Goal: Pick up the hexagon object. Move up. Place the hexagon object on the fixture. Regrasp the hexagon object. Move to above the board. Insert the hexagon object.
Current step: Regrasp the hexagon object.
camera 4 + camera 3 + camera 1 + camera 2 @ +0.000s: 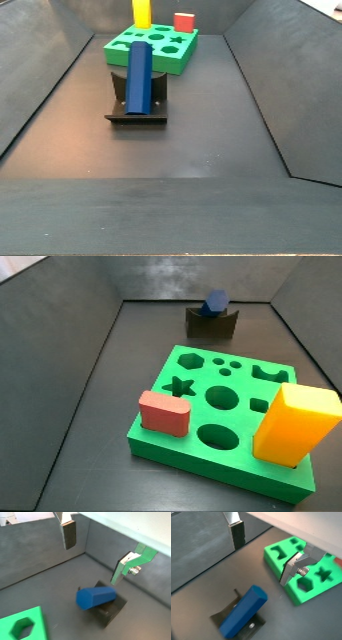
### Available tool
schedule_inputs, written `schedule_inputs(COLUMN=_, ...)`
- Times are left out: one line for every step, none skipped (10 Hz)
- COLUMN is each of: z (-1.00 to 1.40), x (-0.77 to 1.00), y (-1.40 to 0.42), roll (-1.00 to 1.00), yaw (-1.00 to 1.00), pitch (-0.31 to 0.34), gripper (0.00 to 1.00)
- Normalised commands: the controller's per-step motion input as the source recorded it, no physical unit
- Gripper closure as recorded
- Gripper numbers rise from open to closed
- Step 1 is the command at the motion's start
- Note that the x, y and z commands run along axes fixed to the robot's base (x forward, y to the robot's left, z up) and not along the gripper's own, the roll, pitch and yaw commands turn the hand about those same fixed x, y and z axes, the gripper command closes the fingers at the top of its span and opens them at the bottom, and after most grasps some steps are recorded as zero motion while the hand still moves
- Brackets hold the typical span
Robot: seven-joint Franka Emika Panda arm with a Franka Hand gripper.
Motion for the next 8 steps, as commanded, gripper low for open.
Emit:
schedule_inputs(z=0.01, x=0.01, y=-0.02, roll=1.00, yaw=0.02, pitch=0.022, gripper=0.00)
schedule_inputs(z=0.00, x=0.02, y=-0.02, roll=1.00, yaw=0.03, pitch=0.032, gripper=0.00)
schedule_inputs(z=0.00, x=0.04, y=-0.02, roll=1.00, yaw=0.03, pitch=0.040, gripper=0.00)
schedule_inputs(z=0.00, x=0.06, y=-0.03, roll=1.00, yaw=0.03, pitch=0.057, gripper=0.00)
schedule_inputs(z=0.00, x=0.06, y=-0.03, roll=1.00, yaw=0.04, pitch=0.068, gripper=0.00)
schedule_inputs(z=-0.01, x=0.08, y=-0.03, roll=1.00, yaw=0.05, pitch=0.092, gripper=0.00)
schedule_inputs(z=-0.01, x=0.09, y=-0.04, roll=1.00, yaw=0.06, pitch=0.116, gripper=0.00)
schedule_inputs(z=0.00, x=0.10, y=-0.04, roll=1.00, yaw=0.07, pitch=0.143, gripper=0.00)
